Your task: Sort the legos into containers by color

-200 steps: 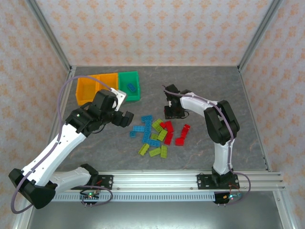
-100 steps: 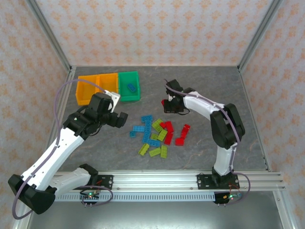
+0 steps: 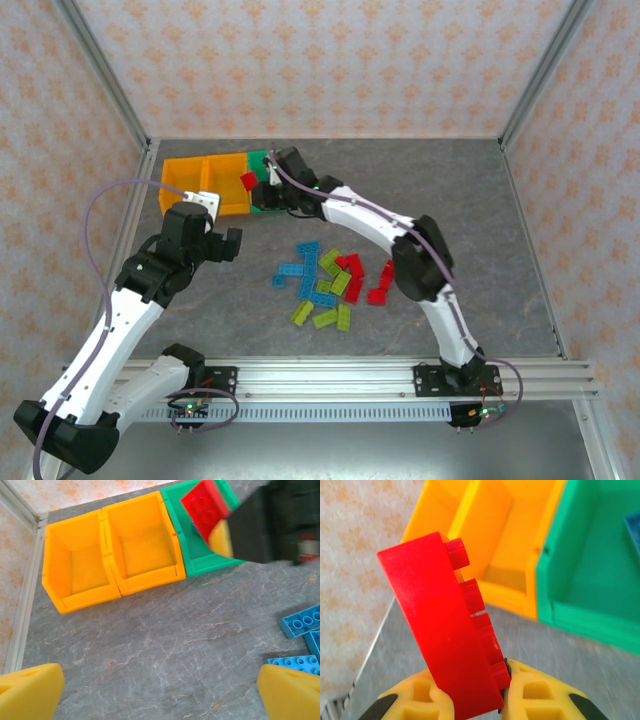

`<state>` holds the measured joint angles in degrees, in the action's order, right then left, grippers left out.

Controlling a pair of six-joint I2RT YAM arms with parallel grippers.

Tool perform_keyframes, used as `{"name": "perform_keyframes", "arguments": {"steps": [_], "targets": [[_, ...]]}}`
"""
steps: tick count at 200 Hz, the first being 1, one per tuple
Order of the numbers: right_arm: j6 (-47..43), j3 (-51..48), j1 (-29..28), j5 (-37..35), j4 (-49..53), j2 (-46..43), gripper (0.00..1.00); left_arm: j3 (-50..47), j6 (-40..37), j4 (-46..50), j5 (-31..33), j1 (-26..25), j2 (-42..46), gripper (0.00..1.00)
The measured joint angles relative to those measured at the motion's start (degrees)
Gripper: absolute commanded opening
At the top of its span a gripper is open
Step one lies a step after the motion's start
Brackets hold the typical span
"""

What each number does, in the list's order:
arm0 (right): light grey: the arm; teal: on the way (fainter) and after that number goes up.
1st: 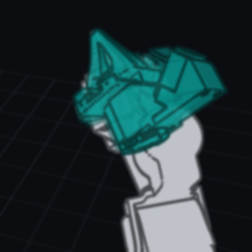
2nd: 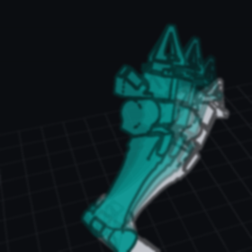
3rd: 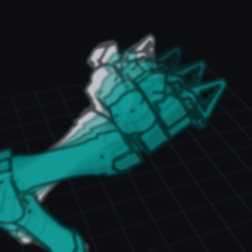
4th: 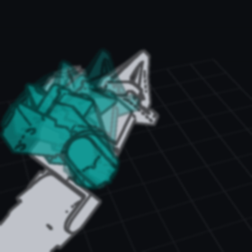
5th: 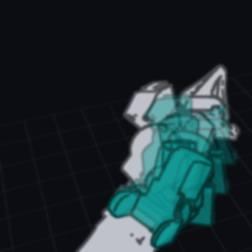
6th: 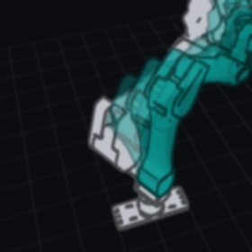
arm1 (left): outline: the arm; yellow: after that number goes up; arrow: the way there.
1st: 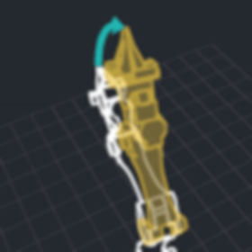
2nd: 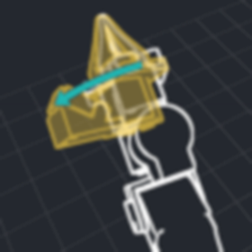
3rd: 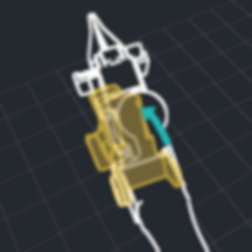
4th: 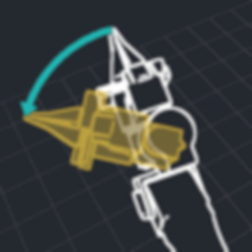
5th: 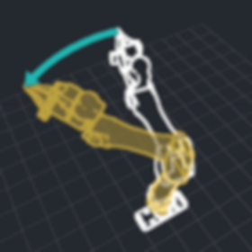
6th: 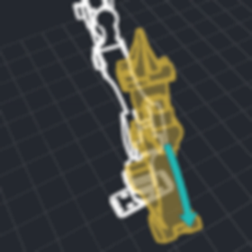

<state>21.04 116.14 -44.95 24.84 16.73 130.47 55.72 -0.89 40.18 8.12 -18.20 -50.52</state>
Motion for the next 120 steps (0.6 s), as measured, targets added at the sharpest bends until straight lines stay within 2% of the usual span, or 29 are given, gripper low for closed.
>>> {"name": "perform_keyframes", "arguments": {"steps": [33,48,59,75,120], "targets": [[0.2,30.2,0.5,-0.5,5.8,20.8,0.09,0.0,0.0,-1.1,0.5,0.0,0.3,1.00],[0.2,38.1,0.6,-0.9,7.0,26.8,0.12,0.0,0.0,-1.1,0.5,0.0,0.3,1.00],[0.4,39.1,0.6,-1.2,6.9,28.1,0.24,0.0,0.0,-1.2,0.5,0.0,0.3,1.00],[1.1,39.1,0.6,-1.4,6.8,28.3,0.37,-0.1,0.0,-1.3,0.5,0.0,0.2,1.00],[1.5,39.2,0.6,-1.3,6.0,28.1,0.40,-0.1,0.0,-1.5,0.3,0.3,-0.5,1.00]]}}
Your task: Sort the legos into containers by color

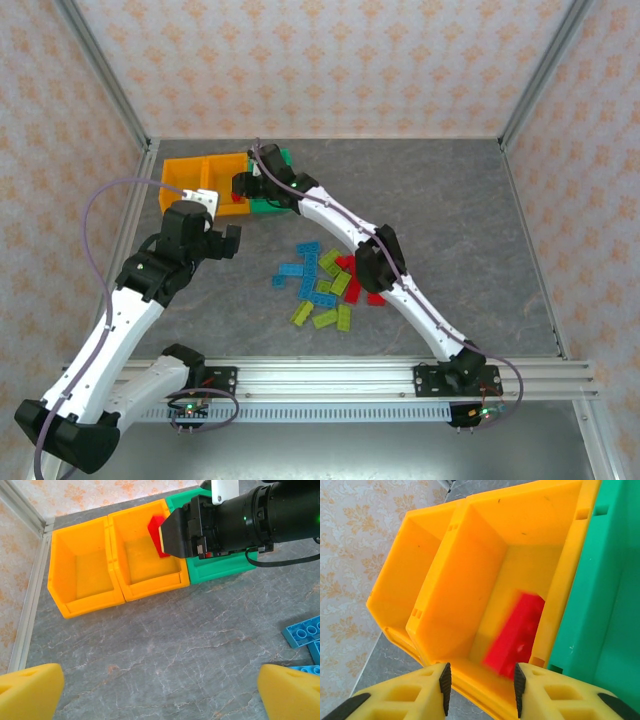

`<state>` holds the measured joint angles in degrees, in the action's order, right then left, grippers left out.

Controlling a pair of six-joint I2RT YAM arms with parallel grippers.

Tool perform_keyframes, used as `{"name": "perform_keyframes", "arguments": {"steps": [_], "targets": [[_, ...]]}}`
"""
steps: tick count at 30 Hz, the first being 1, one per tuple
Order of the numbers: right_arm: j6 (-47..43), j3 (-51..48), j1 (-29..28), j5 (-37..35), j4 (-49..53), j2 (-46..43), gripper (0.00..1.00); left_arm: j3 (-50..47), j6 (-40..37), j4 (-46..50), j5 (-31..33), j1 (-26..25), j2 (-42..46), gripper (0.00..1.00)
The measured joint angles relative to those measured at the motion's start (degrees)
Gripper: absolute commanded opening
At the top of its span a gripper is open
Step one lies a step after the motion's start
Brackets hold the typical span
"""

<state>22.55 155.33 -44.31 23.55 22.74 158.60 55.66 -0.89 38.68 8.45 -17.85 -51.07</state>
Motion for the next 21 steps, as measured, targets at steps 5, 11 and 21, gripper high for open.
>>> {"name": "perform_keyframes", "arguments": {"steps": [5,11,21], "targets": [[0.0,-2.4,0.0,0.6,1.2,-3.2,0.40,0.0,0.0,0.0,0.1,0.0,-0.1,1.00],[-1.2,-8.9,0.0,2.2,7.7,-15.0,0.44,0.0,0.0,0.0,0.9,0.0,-0.4,1.00],[-6.7,-60.0,0.1,-2.1,11.3,-61.7,0.53,4.1,13.1,2.9,-8.3,-0.2,-12.9,0.95]]}}
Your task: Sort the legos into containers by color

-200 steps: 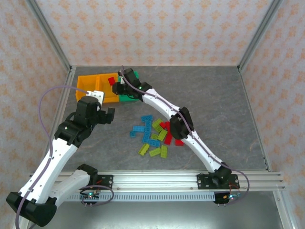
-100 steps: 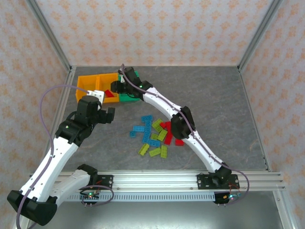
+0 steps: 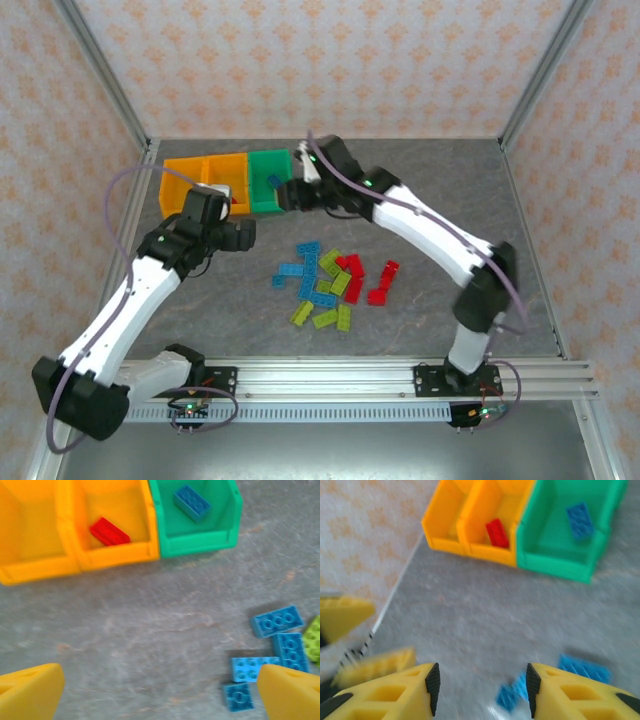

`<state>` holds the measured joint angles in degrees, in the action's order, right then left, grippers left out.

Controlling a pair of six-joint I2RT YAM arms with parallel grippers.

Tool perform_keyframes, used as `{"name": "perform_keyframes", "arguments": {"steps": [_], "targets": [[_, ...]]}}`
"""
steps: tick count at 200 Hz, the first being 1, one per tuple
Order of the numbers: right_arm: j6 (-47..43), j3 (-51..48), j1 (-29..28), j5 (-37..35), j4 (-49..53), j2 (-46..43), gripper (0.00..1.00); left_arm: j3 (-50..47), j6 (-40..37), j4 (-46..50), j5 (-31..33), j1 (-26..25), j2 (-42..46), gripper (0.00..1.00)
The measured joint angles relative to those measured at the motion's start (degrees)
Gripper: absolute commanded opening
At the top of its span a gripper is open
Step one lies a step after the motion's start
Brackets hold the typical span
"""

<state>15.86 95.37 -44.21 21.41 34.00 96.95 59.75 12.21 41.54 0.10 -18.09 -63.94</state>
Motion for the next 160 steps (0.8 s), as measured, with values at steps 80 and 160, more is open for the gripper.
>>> {"name": "perform_keyframes", "arguments": {"steps": [80,160], "targets": [[10.8,-37.1,0.5,-20.8,1.9,-36.5,0.84,-1.8,17.2,-3.4,-3.0,-24.2,-14.2,0.76],[14.4,-37.4,1.3,-26.1,3.5,-33.7,0.85,-5.0,14.7,-3.2,-4.2,-37.5,-24.3,0.55]]}}
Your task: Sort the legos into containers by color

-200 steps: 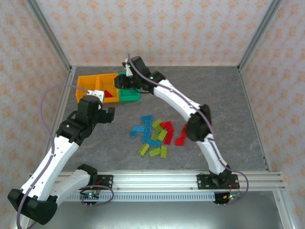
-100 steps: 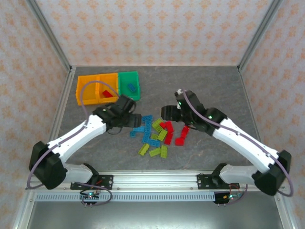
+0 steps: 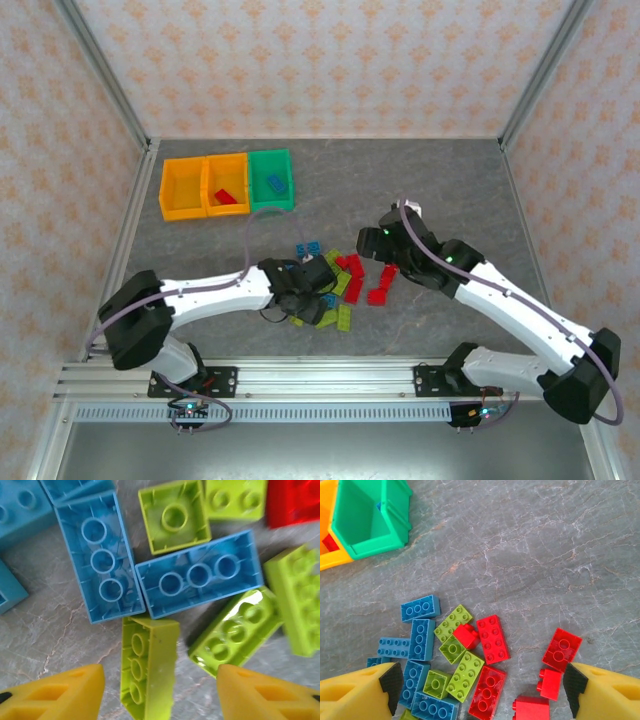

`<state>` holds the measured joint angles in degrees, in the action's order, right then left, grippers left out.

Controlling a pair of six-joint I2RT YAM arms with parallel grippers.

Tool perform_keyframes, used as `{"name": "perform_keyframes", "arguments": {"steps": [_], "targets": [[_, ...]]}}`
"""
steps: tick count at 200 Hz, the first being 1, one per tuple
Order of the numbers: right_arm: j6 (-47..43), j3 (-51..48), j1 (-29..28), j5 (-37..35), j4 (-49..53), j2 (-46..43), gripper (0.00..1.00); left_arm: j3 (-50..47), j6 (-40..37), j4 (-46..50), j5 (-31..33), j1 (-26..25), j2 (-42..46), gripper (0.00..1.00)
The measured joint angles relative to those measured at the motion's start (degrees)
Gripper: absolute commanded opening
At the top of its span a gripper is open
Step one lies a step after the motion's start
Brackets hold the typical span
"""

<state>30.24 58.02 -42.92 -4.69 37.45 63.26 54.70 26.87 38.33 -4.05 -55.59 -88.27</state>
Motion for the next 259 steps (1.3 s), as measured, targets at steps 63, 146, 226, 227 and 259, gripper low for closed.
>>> {"name": "perform_keyframes", "arguments": {"steps": [63,146,226,227,259], "targets": [[0.9,0.5,0.0,0.2,1.5,1.6,0.86,-0.3,-1.7,-0.6,0.3,0.0,-6.7,0.38],[1.0,1.2,0.0,4.3,1.6,2.0,0.87,-2.4,-2.8,-0.5,1.8,0.4,5.9,0.15],[1.1,1.8,0.0,6.0,0.7,2.5,0.87,5.4,-4.0,-4.1,8.4,44.6,16.3,0.13],[1.1,1.8,0.0,6.0,0.7,2.5,0.87,5.6,-4.0,-4.2,8.4,45.2,15.9,0.13],[1.7,2.0,0.0,6.4,0.6,2.5,0.87,20.1,-3.8,-5.5,10.4,57.5,-1.5,0.11]]}}
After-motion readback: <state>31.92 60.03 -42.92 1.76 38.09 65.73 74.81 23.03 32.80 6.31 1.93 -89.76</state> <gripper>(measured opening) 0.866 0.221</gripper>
